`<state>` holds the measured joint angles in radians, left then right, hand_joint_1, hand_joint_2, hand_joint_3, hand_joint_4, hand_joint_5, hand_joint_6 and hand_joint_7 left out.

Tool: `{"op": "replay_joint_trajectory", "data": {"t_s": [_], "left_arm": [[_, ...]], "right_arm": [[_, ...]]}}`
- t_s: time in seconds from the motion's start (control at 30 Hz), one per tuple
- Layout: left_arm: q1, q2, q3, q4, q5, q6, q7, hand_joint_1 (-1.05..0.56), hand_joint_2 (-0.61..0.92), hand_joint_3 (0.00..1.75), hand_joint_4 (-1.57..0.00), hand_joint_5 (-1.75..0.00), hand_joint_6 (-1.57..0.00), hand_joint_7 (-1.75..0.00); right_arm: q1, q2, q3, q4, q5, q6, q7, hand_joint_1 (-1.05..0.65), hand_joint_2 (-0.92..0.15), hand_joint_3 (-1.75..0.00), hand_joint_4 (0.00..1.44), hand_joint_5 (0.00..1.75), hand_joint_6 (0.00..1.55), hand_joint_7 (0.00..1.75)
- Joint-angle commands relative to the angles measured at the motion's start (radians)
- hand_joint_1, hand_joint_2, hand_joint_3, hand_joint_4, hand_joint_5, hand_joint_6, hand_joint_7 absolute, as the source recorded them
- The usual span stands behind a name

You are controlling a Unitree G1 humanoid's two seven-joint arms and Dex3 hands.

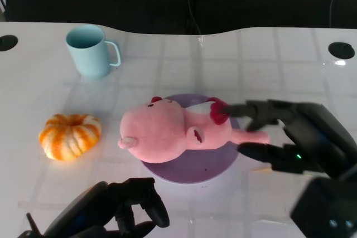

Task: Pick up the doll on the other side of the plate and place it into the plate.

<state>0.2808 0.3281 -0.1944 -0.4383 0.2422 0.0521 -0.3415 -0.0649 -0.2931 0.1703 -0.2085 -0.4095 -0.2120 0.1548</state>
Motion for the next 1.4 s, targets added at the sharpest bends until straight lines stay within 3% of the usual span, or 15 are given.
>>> {"op": "replay_joint_trajectory", "data": {"t_s": [0.03,0.2,0.33,0.4,0.5,0.6,0.73,0.87,1.4], "left_arm": [[0.004,0.004,0.008,-0.004,0.000,-0.004,0.011,-0.13,0.87,0.57,-0.61,-1.67,-0.59,-1.26],[0.002,0.004,0.009,-0.023,0.004,0.019,0.006,-0.14,0.88,0.55,-0.60,-1.67,-0.60,-1.25],[0.000,0.004,0.009,-0.029,0.003,0.023,0.005,-0.12,0.88,0.54,-0.60,-1.65,-0.60,-1.25],[-0.003,0.008,0.013,-0.031,0.003,0.025,0.002,-0.13,0.88,0.54,-0.60,-1.65,-0.60,-1.25],[-0.009,0.014,0.022,-0.030,-0.005,0.026,-0.004,-0.15,0.89,0.53,-0.59,-1.65,-0.60,-1.24],[-0.015,0.021,0.031,-0.032,-0.011,0.034,-0.012,-0.16,0.89,0.52,-0.59,-1.64,-0.60,-1.24],[-0.015,0.030,0.041,-0.033,-0.021,0.032,-0.013,-0.15,0.89,0.50,-0.60,-1.63,-0.60,-1.24],[-0.013,0.030,0.042,-0.021,-0.030,0.012,-0.009,-0.13,0.89,0.51,-0.61,-1.62,-0.62,-1.25],[0.001,0.030,0.041,-0.055,-0.031,0.036,-0.016,-0.12,0.90,0.51,-0.60,-1.62,-0.61,-1.24]], "right_arm": [[0.049,-0.023,-0.036,-0.027,0.029,-0.037,-0.014,-0.22,-0.91,-0.16,0.70,1.05,0.81,0.29],[0.164,-0.024,-0.079,-0.079,0.075,-0.054,-0.006,-0.15,-0.89,-0.17,0.72,1.10,0.88,0.34],[0.237,-0.034,-0.093,-0.119,0.102,-0.039,0.024,-0.08,-0.68,-0.55,0.74,1.12,0.90,0.48],[0.280,-0.032,-0.104,-0.145,0.115,-0.031,0.031,-0.04,-0.65,-0.61,0.79,1.13,0.94,0.51],[0.317,-0.027,-0.114,-0.179,0.136,0.006,0.047,0.03,-0.60,-0.80,0.79,1.28,0.96,0.61],[0.320,-0.026,-0.119,-0.178,0.161,0.031,0.063,0.12,-0.48,-1.17,0.85,1.42,0.98,0.79],[0.304,-0.041,-0.117,-0.159,0.156,0.063,0.090,0.16,-0.35,-1.39,0.92,1.59,0.96,1.08],[0.283,-0.058,-0.098,-0.123,0.090,0.084,0.095,0.10,-0.30,-1.42,0.91,1.72,0.90,1.33],[0.264,-0.067,-0.080,-0.133,0.034,0.190,0.119,0.01,-0.32,-1.35,0.87,1.75,0.81,1.44]]}}
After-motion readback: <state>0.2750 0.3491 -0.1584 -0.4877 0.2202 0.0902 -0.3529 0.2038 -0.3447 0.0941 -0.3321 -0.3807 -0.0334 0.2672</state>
